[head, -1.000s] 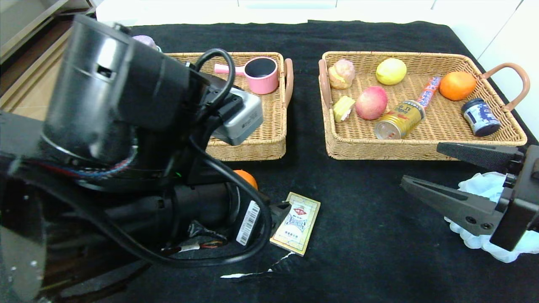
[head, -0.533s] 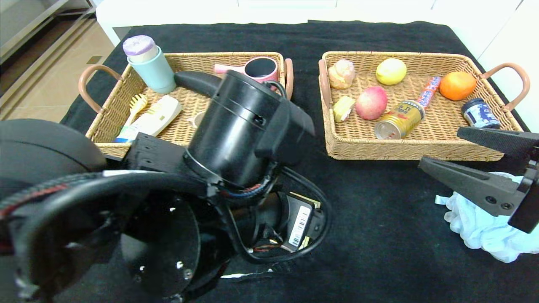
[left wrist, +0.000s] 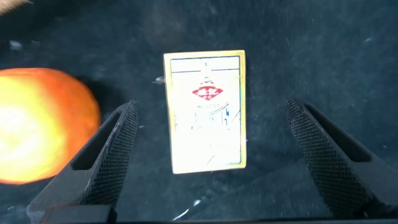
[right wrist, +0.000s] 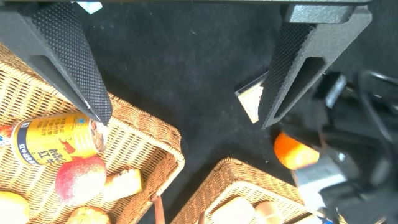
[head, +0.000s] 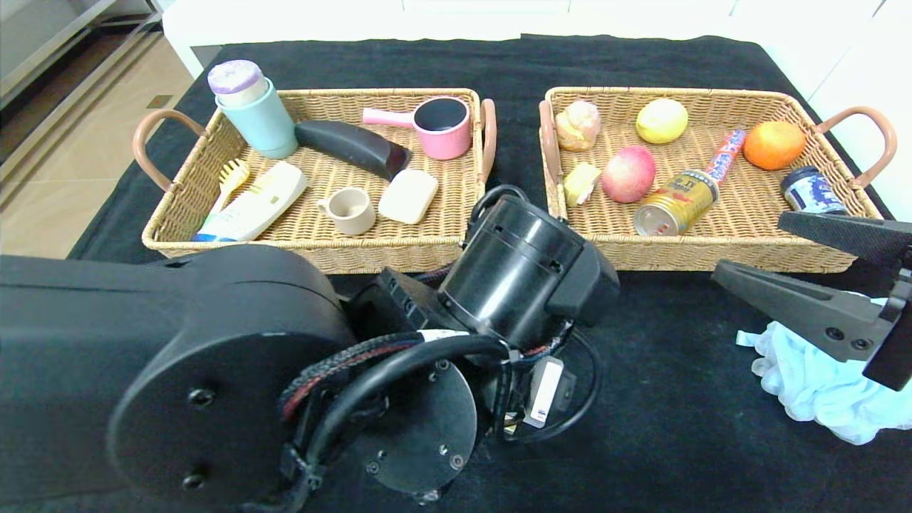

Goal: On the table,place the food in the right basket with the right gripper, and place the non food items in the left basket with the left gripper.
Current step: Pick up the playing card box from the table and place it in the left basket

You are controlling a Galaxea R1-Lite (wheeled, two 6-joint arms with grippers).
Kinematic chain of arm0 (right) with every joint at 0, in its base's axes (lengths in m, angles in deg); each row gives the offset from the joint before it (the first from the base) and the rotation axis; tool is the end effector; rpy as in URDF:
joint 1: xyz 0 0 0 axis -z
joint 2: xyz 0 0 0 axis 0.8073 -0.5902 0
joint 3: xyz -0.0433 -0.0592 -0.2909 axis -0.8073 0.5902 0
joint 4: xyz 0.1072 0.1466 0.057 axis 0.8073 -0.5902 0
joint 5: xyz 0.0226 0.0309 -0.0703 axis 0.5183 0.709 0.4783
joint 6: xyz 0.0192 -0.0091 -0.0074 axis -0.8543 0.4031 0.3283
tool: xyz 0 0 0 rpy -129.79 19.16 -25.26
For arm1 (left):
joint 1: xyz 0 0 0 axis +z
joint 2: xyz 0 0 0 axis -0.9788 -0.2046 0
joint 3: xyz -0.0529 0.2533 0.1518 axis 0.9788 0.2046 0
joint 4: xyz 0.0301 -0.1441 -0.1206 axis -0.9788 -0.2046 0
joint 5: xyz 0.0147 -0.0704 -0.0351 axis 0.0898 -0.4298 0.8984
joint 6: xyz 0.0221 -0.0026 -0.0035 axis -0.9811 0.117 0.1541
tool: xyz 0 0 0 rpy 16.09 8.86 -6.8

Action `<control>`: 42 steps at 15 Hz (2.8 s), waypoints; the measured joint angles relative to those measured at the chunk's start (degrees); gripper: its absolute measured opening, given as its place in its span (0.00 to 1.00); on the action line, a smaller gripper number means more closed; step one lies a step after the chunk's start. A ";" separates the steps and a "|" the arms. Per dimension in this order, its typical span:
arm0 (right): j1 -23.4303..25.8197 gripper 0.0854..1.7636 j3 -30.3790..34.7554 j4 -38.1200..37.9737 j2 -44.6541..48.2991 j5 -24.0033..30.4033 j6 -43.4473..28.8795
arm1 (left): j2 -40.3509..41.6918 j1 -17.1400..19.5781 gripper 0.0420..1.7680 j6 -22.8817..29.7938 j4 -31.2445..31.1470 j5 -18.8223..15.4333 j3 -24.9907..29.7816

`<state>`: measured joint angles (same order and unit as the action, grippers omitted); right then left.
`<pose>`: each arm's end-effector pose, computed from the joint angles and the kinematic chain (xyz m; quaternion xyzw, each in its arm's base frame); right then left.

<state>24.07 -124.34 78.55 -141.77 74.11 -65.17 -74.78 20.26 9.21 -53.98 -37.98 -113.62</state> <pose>0.1467 0.0866 0.2733 -0.0424 -0.0109 0.3073 0.9506 0.1924 -0.2848 0.2226 0.1042 0.2800 -0.1732 0.9385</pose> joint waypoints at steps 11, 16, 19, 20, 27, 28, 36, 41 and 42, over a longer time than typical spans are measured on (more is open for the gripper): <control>-0.22 0.97 0.17 -0.02 -0.15 0.11 0.02 | -4.38 1.12 0.97 0.09 -0.18 0.35 -0.99; -0.52 0.97 0.34 -0.02 -0.30 0.13 0.02 | -5.18 1.43 0.97 0.01 -0.07 0.71 -0.78; -0.61 0.97 0.44 -0.02 -0.44 0.11 0.02 | -5.35 1.43 0.97 -0.07 -0.07 0.61 -0.67; -0.61 0.97 0.44 -0.02 -0.55 0.11 0.02 | -5.38 1.43 0.97 -0.05 -0.11 0.61 -0.61; -0.63 0.97 0.55 -0.02 -0.69 0.11 0.02 | -5.71 1.16 0.59 -0.07 -0.41 0.60 -0.39; -0.63 0.97 0.55 -0.02 -0.72 0.13 0.02 | -5.75 1.15 0.58 -0.07 -0.24 0.63 -0.17; -0.65 0.97 0.61 -0.05 -0.91 0.11 0.02 | -5.99 1.05 0.57 -0.16 0.00 0.60 0.72; -0.48 0.97 0.63 -0.02 -1.16 0.13 0.23 | -6.23 1.04 0.57 -0.16 -0.11 0.57 0.63; -0.34 0.97 0.59 -0.02 -1.16 0.13 0.26 | -6.23 1.04 0.57 -0.07 -0.16 0.55 0.52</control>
<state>23.73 -123.76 78.52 -142.92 74.24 -64.91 -81.01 21.30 9.14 -54.14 -37.43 -113.10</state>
